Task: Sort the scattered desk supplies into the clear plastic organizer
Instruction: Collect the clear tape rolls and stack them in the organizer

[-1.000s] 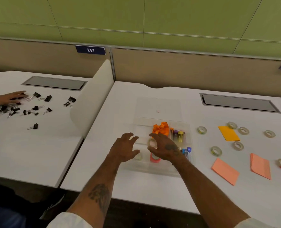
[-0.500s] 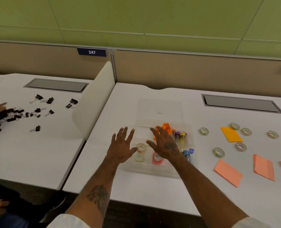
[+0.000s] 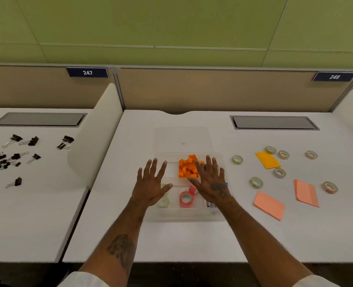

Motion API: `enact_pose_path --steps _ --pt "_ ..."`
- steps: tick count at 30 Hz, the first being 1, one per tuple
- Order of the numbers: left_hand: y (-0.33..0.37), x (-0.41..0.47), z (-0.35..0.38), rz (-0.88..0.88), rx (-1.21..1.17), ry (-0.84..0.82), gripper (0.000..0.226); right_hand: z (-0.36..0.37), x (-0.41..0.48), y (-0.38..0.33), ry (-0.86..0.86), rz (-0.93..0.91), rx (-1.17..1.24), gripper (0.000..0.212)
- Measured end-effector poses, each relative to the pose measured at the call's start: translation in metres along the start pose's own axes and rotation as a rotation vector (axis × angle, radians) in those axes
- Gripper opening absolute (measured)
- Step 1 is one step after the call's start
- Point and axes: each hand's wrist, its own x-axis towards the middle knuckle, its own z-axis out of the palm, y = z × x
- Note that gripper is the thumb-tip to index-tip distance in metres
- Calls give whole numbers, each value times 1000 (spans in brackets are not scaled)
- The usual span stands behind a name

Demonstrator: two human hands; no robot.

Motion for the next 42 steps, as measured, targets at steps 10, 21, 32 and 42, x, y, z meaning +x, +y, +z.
enact_pose_path --steps 10,21,32,42 --pt "57 43 6 177 25 -17 93 -9 -20 67 9 165 -5 86" --pt "156 123 28 219 8 -55 81 2 -13 178 -5 248 6 76" --pt "227 179 46 262 -14 -135 79 30 -1 251 -162 113 41 70" --pt "259 220 54 257 -47 -228 81 24 32 282 -42 69 210 48"
